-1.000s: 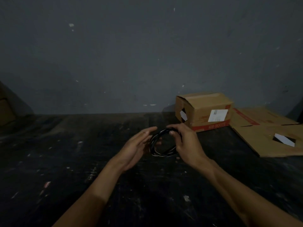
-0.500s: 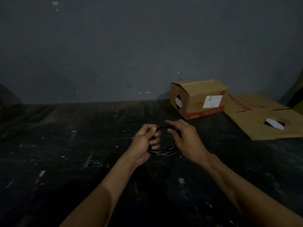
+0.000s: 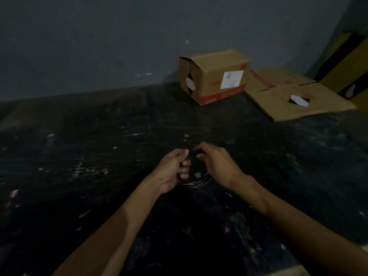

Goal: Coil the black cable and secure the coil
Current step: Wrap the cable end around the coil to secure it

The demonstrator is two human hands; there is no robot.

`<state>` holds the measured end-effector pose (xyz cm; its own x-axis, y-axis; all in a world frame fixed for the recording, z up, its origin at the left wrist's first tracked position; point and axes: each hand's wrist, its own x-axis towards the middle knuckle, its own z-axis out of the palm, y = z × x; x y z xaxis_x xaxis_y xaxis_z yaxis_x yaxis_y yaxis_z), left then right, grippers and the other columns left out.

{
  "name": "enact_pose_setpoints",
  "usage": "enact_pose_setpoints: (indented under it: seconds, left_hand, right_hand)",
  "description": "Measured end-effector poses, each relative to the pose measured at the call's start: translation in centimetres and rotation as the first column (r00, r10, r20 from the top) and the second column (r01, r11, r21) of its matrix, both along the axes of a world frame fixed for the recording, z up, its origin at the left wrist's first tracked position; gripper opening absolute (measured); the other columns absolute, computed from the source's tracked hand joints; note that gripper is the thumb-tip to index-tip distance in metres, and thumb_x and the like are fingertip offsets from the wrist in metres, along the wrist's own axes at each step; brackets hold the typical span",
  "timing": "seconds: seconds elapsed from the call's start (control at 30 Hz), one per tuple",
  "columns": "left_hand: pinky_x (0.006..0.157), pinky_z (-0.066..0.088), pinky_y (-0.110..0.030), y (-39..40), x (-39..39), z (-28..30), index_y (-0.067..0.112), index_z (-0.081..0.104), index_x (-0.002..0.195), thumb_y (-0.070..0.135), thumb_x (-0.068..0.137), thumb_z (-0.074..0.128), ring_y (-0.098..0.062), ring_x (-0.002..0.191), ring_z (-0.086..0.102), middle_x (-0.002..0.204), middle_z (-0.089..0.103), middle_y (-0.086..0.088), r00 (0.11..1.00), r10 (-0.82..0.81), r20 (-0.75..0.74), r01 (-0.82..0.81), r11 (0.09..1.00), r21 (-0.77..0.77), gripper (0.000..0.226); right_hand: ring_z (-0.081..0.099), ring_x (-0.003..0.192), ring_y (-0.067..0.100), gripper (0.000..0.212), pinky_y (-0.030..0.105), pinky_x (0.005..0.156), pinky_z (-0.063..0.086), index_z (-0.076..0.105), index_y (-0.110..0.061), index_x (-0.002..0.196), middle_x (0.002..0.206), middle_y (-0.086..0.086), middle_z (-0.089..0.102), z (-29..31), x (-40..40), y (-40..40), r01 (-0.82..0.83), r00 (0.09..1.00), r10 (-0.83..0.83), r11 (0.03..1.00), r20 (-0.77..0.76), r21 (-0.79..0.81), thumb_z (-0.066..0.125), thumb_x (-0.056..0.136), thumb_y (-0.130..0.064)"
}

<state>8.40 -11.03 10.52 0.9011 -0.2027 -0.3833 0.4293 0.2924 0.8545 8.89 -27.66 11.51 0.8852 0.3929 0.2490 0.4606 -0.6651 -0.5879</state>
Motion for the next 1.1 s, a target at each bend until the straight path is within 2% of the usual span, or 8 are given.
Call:
enact_pose_setpoints:
  seconds: [0.1,0.17,0.27,0.43,0.67,0.73,0.93,1.1]
  left_hand:
    - [0.039,0.024,-0.019,-1.3,-0.6,-2.4,0.019,0.05,0.084,0.021,0.102,0.044,-0.005,0.042,0.029,0.054,0.038,0.006,0.999,-0.039,0.017,0.035,0.987,0.159,0.019]
    - [0.039,0.024,-0.018,-2.0,-0.8,-4.0,0.019,0.053,0.084,0.02,0.102,0.044,-0.004,0.041,0.03,0.054,0.038,0.006,0.999,-0.044,0.025,0.036,0.967,0.254,0.02]
    - [0.038,0.027,-0.018,-2.0,-1.0,-5.9,0.02,0.057,0.085,0.022,0.101,0.045,-0.003,0.04,0.032,0.056,0.04,0.006,1.0,-0.013,0.015,0.007,0.937,0.348,0.02]
    - [0.041,0.03,-0.02,-1.7,-1.1,-7.5,0.018,0.054,0.088,0.025,0.101,0.045,-0.007,0.049,0.034,0.065,0.042,0.003,1.0,-0.002,-0.003,0.003,0.886,0.464,0.018]
    - [0.047,0.031,-0.024,-1.1,-1.8,-7.9,0.017,0.05,0.086,0.03,0.101,0.046,-0.009,0.05,0.035,0.064,0.042,0.001,0.999,-0.013,0.034,-0.008,0.83,0.558,0.02]
    - [0.053,0.034,-0.027,-0.6,-1.7,-8.2,0.017,0.049,0.083,0.032,0.1,0.048,-0.011,0.057,0.039,0.067,0.045,0.001,0.997,-0.008,0.074,-0.039,0.797,0.603,0.022]
    - [0.061,0.04,-0.032,-0.1,-0.8,-8.2,0.021,0.049,0.074,0.03,0.096,0.053,-0.013,0.061,0.048,0.065,0.052,0.002,0.98,0.045,0.196,-0.173,0.685,0.708,0.025]
    - [0.054,0.036,-0.03,-0.7,0.1,-6.5,0.025,0.049,0.075,0.03,0.099,0.045,-0.011,0.059,0.047,0.066,0.053,0.003,0.981,0.014,0.196,-0.156,0.658,0.736,0.025]
  right_hand:
    - [0.065,0.082,0.013,0.011,0.036,0.072,0.055,0.051,-0.024,0.106,0.095,0.001,0.069,-2.5,-1.0,-1.5,0.024,0.99,-0.021,1.0,-0.136,0.017,0.053,0.095,-0.023]
    - [0.065,0.08,0.002,0.014,0.024,0.07,0.054,0.055,-0.028,0.106,0.092,-0.007,0.07,-4.0,-1.6,-2.6,0.049,0.969,-0.028,0.996,-0.244,0.081,0.055,0.094,-0.035]
    - [0.067,0.076,0.006,0.022,0.026,0.069,0.053,0.06,-0.028,0.102,0.088,-0.005,0.07,-6.0,-1.5,-4.9,0.258,0.895,-0.184,0.957,-0.407,0.136,0.049,0.094,-0.045]
    - [0.065,0.087,0.019,0.02,0.031,0.076,0.052,0.064,-0.019,0.095,0.094,0.002,0.068,-10.0,-1.7,-7.1,0.28,0.787,-0.34,0.94,-0.514,-0.193,0.064,0.087,-0.037]
    - [0.064,0.099,0.026,0.017,0.034,0.079,0.052,0.065,-0.011,0.103,0.113,0.013,0.066,-11.9,-1.7,-5.8,0.146,0.799,-0.341,0.909,-0.496,-0.39,0.06,0.089,-0.019]
    - [0.065,0.099,0.024,0.016,0.031,0.083,0.052,0.068,-0.01,0.103,0.11,0.011,0.068,-11.3,-1.1,-5.9,0.159,0.801,-0.32,0.929,-0.506,-0.335,0.06,0.089,-0.014]
    - [0.063,0.099,0.009,0.018,0.016,0.086,0.043,0.07,-0.022,0.098,0.105,-0.003,0.069,-6.9,-0.6,-2.6,0.267,0.885,-0.18,0.952,-0.43,0.151,0.069,0.084,-0.012]
    - [0.062,0.094,0.006,0.02,0.017,0.088,0.046,0.073,-0.021,0.104,0.101,-0.004,0.063,-4.6,-0.4,0.6,0.168,0.957,-0.12,0.971,-0.265,0.168,0.069,0.085,-0.02]
